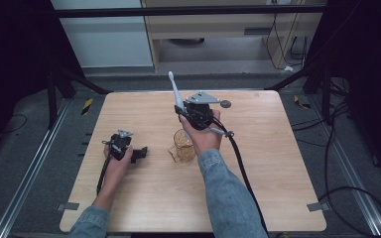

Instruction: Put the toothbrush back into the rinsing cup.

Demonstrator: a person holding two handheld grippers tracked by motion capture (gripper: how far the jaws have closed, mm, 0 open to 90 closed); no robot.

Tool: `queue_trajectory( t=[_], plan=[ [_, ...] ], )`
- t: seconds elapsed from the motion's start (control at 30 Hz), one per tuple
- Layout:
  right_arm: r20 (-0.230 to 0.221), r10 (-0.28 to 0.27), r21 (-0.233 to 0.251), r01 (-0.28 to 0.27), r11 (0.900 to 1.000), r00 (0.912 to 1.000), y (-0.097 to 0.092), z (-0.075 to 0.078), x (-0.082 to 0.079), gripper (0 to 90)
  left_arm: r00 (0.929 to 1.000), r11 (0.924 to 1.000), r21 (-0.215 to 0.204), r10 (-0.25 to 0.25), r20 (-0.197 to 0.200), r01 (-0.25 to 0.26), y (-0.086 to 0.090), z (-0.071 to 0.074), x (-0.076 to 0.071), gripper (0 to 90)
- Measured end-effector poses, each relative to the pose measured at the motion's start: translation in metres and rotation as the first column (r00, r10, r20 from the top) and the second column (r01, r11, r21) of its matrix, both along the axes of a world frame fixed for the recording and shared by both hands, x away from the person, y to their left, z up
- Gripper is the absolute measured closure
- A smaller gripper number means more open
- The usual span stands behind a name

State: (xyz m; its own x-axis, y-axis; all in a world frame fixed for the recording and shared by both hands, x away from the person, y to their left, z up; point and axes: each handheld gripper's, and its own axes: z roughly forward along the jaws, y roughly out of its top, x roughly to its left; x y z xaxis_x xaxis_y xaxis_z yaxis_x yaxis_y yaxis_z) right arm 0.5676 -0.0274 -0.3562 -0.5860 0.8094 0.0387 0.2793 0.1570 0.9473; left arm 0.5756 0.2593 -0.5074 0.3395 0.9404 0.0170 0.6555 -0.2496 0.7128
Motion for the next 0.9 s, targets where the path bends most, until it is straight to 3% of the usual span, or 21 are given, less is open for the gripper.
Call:
queue_trajectory(
  t=[0.4,0.9],
  plan=[
    [-0.029,0.001,-0.001,-0.001,1.0000,0.9996,0.006,-0.024,0.003,66.9,1.0000,1.0000,0.002,-0.002,-0.002,0.002,0.000,0.000,0.000,0.0],
    [-0.039,0.007,-0.031,-0.008,0.9995,0.9992,0.005,-0.034,0.000,66.8,1.0000,1.0000,0.003,-0.002,-0.001,0.002,0.000,0.000,0.000,0.0]
  ],
)
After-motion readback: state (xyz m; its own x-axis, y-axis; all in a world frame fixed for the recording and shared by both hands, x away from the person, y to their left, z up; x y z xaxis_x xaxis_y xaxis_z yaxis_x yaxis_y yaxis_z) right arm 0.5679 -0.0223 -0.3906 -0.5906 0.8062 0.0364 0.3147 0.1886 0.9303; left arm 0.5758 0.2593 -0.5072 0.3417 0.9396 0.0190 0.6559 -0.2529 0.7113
